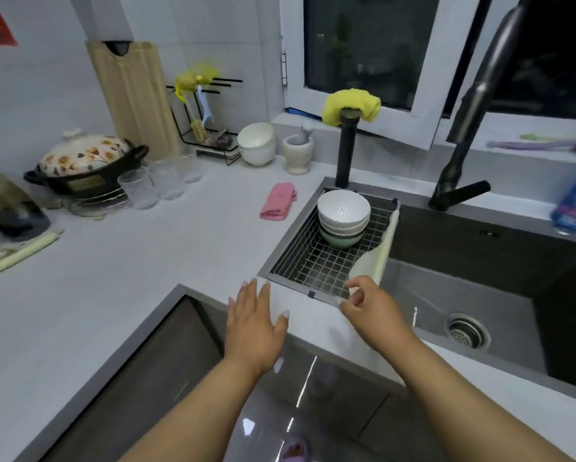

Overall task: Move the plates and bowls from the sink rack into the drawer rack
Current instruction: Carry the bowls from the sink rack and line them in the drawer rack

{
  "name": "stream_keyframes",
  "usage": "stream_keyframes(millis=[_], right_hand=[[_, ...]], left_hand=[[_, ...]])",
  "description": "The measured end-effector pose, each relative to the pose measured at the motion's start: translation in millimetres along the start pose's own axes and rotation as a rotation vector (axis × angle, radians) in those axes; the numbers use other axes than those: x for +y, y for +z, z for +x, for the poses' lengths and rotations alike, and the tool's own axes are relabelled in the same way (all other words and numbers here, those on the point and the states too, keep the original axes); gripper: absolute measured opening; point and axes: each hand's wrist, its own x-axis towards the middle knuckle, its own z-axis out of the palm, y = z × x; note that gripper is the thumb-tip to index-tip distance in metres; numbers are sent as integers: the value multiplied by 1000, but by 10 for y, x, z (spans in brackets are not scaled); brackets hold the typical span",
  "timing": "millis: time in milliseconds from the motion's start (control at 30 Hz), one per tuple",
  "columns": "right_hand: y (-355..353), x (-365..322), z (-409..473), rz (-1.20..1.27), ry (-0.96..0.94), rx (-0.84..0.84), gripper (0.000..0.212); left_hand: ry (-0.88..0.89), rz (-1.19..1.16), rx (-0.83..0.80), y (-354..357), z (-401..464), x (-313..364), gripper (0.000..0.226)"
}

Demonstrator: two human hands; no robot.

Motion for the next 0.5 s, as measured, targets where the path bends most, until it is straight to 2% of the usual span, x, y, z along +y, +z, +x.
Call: stream_keyframes(millis=[233,367,500], right_hand=[[-61,-61,780,59,112,103,41],[6,-150,1255,86,150,115,50],[108,-155,1726,80,221,116,57]], left_hand=[[101,155,-223,175,997,-76,70],[171,194,-294,293,1473,-190,75],[246,253,-295,389,1809,-211,75]])
